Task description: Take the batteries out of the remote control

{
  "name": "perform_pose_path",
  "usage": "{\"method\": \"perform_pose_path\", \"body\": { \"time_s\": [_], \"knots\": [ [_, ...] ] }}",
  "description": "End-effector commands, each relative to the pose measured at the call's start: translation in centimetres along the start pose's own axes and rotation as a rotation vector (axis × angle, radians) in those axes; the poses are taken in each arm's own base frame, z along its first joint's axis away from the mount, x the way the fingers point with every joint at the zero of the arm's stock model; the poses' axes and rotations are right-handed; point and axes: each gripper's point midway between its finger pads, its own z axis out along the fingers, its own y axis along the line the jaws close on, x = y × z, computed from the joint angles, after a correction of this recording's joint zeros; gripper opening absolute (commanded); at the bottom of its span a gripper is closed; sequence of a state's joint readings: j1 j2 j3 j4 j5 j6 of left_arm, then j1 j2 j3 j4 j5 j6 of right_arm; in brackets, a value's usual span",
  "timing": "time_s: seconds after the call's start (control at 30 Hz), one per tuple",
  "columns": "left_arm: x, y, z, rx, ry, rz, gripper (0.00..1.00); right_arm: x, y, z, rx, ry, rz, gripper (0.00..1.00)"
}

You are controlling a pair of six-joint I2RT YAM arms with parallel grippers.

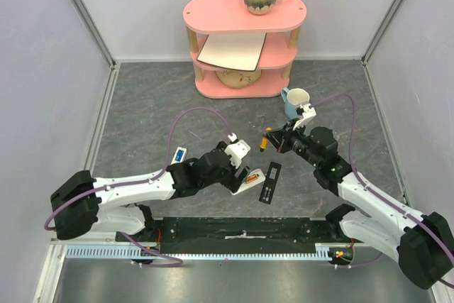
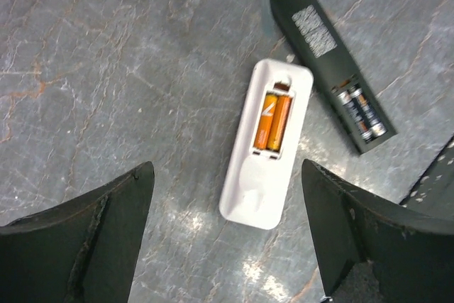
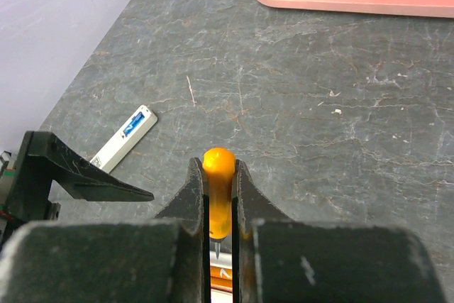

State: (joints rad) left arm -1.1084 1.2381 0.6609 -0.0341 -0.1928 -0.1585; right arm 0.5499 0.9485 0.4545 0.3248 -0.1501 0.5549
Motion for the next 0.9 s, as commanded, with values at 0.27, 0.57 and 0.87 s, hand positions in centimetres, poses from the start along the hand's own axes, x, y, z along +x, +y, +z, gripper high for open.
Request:
{"method": "perform_pose_path", "body": {
  "time_s": [0.27,0.57,0.87],
  "knots": [
    [0.1,0.8,-1.9,0.006,-0.147,0.04,0.92,-2.1,0.2,0.1,-0.125,-0.028,0.048,0.0],
    [0.3,-0.4,-3.0,0.105,-0.224,0.059,0.92,-2.2,0.1,-0.7,-0.112,-0.037,0.006,0.0],
    [0.6,-1.2,-2.8,0.149,-0.223,0.082,0.91,-1.3,0.0,-0.8,-0.125,-0.023,-0.006,0.0]
  ]
}}
